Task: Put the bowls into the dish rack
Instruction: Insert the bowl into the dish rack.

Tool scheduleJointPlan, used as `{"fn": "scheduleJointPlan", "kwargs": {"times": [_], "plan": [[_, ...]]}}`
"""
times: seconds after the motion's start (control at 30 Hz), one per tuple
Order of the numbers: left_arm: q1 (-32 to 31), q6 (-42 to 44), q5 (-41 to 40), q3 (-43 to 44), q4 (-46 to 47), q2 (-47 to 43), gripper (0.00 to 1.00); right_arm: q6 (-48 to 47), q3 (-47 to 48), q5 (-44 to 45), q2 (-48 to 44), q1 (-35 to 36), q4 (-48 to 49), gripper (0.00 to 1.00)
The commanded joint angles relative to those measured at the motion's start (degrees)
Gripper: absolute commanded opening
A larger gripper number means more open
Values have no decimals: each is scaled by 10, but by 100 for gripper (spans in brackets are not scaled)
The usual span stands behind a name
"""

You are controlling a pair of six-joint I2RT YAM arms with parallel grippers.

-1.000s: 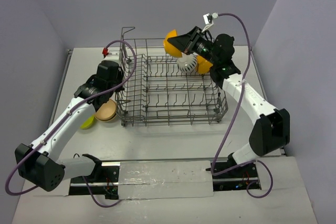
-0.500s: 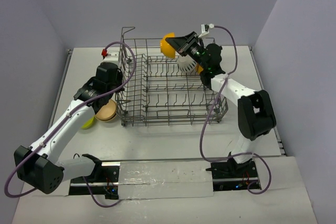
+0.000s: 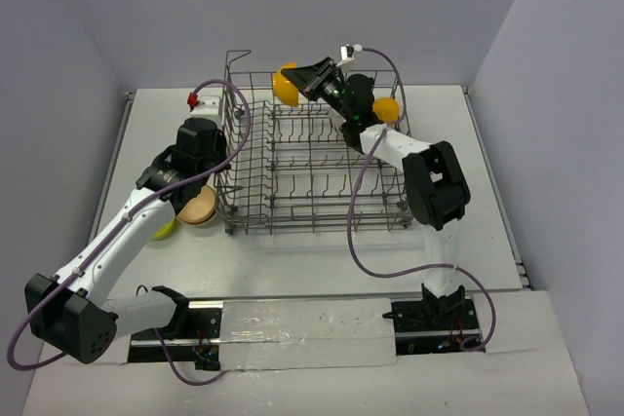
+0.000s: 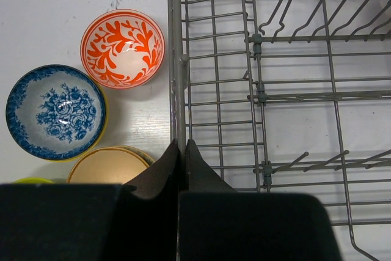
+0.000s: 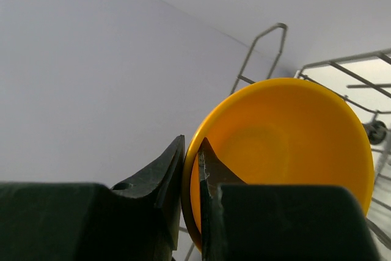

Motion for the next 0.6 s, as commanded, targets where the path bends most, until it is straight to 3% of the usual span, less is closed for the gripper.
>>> {"fn": "scheduleJointPlan", "kwargs": {"times": [0.0,0.57], "plan": [[-5,25,70,-16,-13,0,0,-10,61,23,18,20,14,0],[-5,25,68,-23,-14,-9,0,-29,6,39,58,36,25,0]]}}
